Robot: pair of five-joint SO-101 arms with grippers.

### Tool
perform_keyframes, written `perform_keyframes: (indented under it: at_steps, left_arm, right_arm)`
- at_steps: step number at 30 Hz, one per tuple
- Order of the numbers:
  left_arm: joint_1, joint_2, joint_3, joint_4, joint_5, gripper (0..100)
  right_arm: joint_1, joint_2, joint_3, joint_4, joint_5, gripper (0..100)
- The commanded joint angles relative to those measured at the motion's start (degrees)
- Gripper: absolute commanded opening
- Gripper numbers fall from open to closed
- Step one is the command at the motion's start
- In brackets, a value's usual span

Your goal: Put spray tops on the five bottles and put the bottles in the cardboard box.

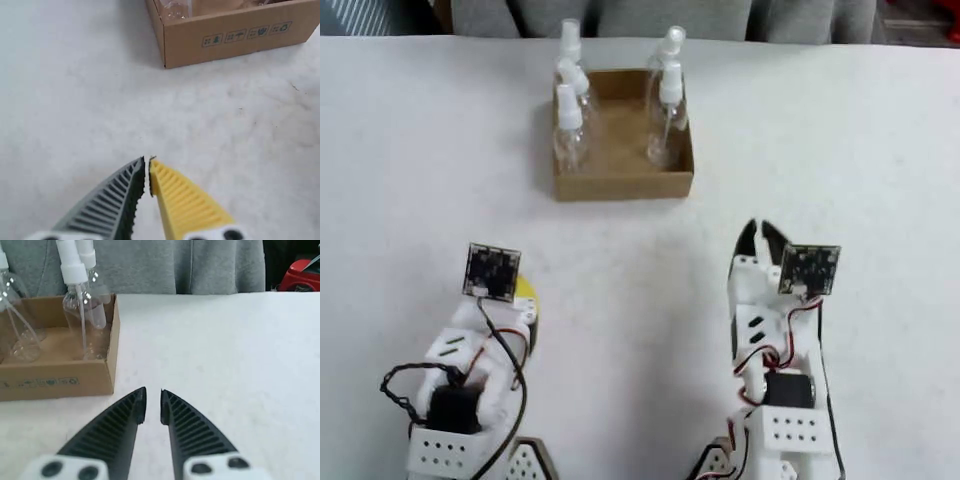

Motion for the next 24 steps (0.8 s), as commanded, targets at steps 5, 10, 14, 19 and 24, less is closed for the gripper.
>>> perform_keyframes:
  at_steps: [5, 10, 14, 19, 24]
  left_arm:
    - [-0.84, -0.84, -0.18, -1.23, -0.44, 2]
    - [-0.84, -0.84, -0.18, -1.23, -0.44, 2]
    - [-0.84, -0.84, -0.18, -1.14, -0.44, 2]
    - [-0.75, -0.84, -0.18, 1.67, -0.44, 3]
    - [-0.66, -0.84, -0.18, 7.03, -0.44, 3]
  right_arm:
    - [-4.97, -18.42, 0.26, 31.43, -0.44, 1.5]
    - [-4.97, -19.56, 0.09, 39.87, -0.35, 1.5]
    - [-5.23, -18.86, 0.09, 44.35, -0.35, 1.5]
    - [1.45, -18.86, 0.09, 49.45, 0.00, 1.5]
    - [9.54, -18.86, 0.09, 55.60, 0.00, 1.5]
